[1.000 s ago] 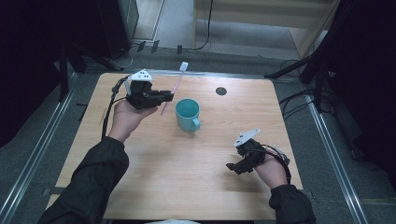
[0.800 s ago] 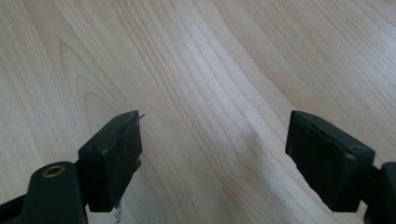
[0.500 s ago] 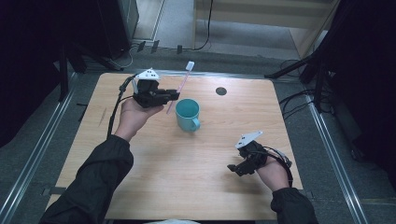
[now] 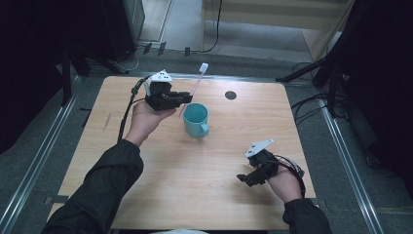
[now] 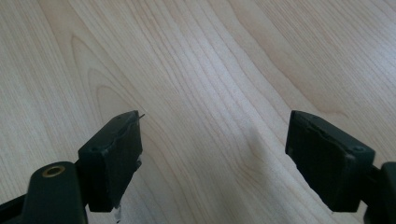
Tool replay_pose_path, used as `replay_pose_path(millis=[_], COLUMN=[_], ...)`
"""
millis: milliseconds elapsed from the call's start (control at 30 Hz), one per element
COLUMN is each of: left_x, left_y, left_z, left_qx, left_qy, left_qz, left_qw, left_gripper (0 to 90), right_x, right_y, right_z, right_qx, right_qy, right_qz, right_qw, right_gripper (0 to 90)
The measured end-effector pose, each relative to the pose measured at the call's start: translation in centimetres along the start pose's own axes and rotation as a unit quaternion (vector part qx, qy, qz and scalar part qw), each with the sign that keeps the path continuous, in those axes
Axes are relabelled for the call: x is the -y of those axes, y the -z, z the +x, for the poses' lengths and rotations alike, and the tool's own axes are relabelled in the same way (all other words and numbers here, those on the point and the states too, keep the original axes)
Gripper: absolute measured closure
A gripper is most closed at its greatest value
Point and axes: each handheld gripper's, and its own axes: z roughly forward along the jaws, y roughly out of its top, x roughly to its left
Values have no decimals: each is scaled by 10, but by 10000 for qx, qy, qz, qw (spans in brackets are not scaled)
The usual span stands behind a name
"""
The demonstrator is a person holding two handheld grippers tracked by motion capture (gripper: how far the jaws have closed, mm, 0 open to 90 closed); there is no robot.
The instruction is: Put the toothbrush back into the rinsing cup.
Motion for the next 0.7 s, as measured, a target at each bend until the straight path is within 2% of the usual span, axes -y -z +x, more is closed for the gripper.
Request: replay_pose_path(millis=[100, 233, 500, 700], left_x=[-2, -5, -6, -3], left_y=[-4, -11, -22, -32], left_z=[-1, -2, 0, 2], left_qx=[9, 64, 54, 35], left_qy=[-60, -82, -25, -57], left_qz=[75, 35, -36, 64], left_qw=[10000, 9999, 10000, 10000], left_gripper=[783, 783, 783, 783], right_x=[1, 3, 9, 11], right_y=[0, 1, 4, 5], right_z=[1, 1, 1, 1], right_qx=[-1, 21, 43, 68], right_qy=[4, 0, -89, -127], right_qz=[-6, -10, 3, 15], right_qw=[10000, 10000, 10000, 9999], right_gripper=[190, 190, 191, 190])
